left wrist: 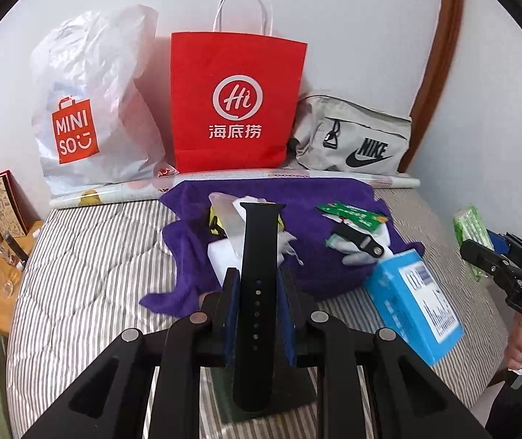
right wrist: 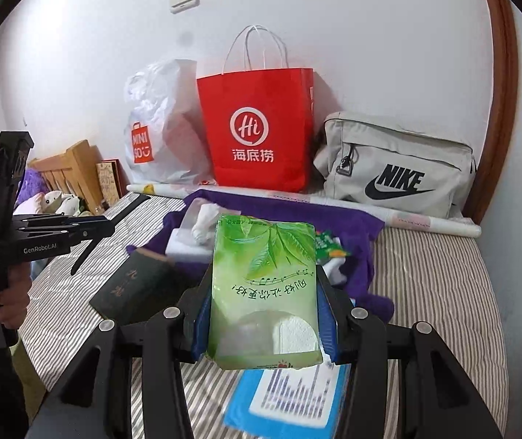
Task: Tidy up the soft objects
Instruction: 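Carry the watch strap with the left tool onto the towel while the right tool carries the tissue pack there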
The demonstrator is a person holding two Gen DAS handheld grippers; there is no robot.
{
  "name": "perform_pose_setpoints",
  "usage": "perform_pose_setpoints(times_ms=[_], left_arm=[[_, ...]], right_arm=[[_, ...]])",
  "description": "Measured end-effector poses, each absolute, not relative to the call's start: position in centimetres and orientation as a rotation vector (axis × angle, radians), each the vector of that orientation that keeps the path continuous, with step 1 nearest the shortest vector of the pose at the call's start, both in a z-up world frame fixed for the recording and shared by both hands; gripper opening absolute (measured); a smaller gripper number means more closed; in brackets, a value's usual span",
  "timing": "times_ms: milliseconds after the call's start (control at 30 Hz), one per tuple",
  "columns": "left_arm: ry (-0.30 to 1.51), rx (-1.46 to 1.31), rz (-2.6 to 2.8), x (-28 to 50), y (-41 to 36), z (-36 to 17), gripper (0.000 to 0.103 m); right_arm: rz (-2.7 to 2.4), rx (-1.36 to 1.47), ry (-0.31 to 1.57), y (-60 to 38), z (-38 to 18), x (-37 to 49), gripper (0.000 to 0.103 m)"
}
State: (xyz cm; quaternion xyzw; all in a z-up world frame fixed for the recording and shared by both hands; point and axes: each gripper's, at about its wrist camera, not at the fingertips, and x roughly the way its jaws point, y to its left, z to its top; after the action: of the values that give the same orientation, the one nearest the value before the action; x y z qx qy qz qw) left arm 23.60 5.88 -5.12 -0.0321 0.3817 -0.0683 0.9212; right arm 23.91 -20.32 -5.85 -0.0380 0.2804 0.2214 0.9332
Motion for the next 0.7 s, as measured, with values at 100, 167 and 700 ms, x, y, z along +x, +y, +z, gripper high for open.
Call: perform_pose_setpoints(times_ms=[100, 167, 700], left_arm=[[0.797, -0.077, -0.135, 25.1, 6.2, -5.4, 0.020], [0.805, -0.086, -0.126, 26.3, 6.4, -5.7, 0.020], [0.892, -0.154, -0.104, 33.9, 7.9, -8.9, 0.020]], right_arm=[[0.455, -0.083, 0.580, -20.2, -5.9, 25.5, 0.048], [0.456, -0.085, 0.585, -20.2, -5.9, 26.5, 0.048], [0.428, -0.118, 0.655, -20.4, -8.2, 33.9, 0.048]])
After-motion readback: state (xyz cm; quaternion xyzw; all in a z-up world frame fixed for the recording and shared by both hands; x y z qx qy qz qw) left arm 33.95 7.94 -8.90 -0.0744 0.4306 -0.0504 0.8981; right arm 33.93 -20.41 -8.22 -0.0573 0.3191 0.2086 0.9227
